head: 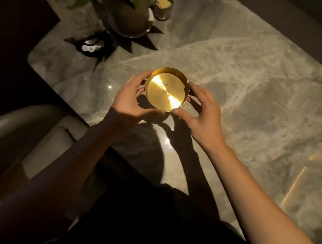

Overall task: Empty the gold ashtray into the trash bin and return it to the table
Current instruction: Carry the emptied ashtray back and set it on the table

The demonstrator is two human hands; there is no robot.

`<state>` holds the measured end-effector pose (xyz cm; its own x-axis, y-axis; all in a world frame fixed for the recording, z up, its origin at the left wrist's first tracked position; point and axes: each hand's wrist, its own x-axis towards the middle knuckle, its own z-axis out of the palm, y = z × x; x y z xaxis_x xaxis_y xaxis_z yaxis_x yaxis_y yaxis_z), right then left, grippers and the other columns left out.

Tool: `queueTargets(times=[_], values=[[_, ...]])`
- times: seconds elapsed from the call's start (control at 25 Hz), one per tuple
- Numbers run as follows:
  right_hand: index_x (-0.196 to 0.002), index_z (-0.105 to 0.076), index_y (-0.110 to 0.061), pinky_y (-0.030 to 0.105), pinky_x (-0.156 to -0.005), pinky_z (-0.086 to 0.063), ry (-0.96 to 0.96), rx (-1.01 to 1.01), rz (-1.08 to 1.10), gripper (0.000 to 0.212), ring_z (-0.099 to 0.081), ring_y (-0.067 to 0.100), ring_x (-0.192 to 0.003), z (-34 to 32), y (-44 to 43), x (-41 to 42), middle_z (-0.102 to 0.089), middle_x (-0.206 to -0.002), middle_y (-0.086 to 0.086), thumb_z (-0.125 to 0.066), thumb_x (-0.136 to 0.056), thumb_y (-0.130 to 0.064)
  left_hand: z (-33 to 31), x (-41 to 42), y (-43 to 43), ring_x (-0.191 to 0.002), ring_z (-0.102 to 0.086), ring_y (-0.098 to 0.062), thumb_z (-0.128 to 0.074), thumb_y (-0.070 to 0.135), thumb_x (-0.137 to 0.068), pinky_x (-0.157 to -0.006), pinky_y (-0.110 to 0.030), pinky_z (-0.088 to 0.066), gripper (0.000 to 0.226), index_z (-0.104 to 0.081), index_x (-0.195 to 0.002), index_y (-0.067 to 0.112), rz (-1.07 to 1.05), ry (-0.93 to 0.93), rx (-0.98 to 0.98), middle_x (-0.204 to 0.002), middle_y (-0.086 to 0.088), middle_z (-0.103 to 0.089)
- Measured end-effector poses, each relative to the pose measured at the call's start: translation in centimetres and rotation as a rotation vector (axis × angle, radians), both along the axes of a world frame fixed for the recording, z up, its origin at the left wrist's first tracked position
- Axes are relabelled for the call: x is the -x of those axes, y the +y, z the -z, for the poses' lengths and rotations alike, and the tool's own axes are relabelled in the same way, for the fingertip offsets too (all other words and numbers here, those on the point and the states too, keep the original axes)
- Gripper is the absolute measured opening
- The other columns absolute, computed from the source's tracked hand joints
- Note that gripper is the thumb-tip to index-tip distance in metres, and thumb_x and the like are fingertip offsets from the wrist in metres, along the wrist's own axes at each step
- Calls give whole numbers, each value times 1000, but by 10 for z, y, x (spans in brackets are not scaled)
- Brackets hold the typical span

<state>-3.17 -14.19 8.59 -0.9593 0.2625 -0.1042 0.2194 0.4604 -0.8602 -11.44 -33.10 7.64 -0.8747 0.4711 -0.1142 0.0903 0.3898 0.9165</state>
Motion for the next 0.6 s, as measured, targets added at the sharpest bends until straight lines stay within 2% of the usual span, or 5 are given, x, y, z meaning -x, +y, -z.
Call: queueTargets(times=[0.12, 0.24, 0.32, 0.48, 0.6], values=[[-139, -48, -10, 40, -108, -45, 5, 13, -82, 76, -53, 17, -122, 7, -31, 33, -53, -132, 4, -83, -73, -26, 5, 16, -35, -127, -50, -13, -93, 25, -57, -101, -10, -44, 98, -44, -142, 13, -112, -55, -26, -142, -6, -46], [-139, -48, -11, 42, -107, -46, 10, 22, -141, 76, -54, 18, -120, 18, -62, 65, -51, -127, 0, -83, -73, -24, 14, 35, -69, -133, -48, -23, -91, 21, -54, -107, -39, -48, 99, -44, -141, 13, -215, -109, -37, -143, -9, -41], [-139, -48, -11, 43, -106, -46, -3, 32, -183, 77, -54, 20, -119, 27, -81, 84, -50, -124, 0, -83, -72, -23, 23, 46, -91, -132, -49, -27, -92, 12, -55, -102, -50, -51, 99, -43, -141, 12, -263, -120, -33, -142, -9, -39], [-139, -48, -10, 37, -108, -45, -34, -10, -287, 75, -53, 17, -118, 46, -113, 122, -51, -125, 4, -82, -74, -21, 44, 65, -125, -124, -54, -21, -93, 14, -54, -98, -43, -54, 97, -46, -138, 18, -341, -93, 41, -135, 2, -42], [-139, -47, -9, 2, -99, -34, -47, -71, -369, 72, -48, 7, -112, 60, -135, 150, -53, -126, 7, -80, -76, -21, 62, 77, -144, -121, -52, -15, -93, 17, -54, -95, -21, -52, 96, -46, -138, 19, -429, -84, 102, -139, -4, -44]])
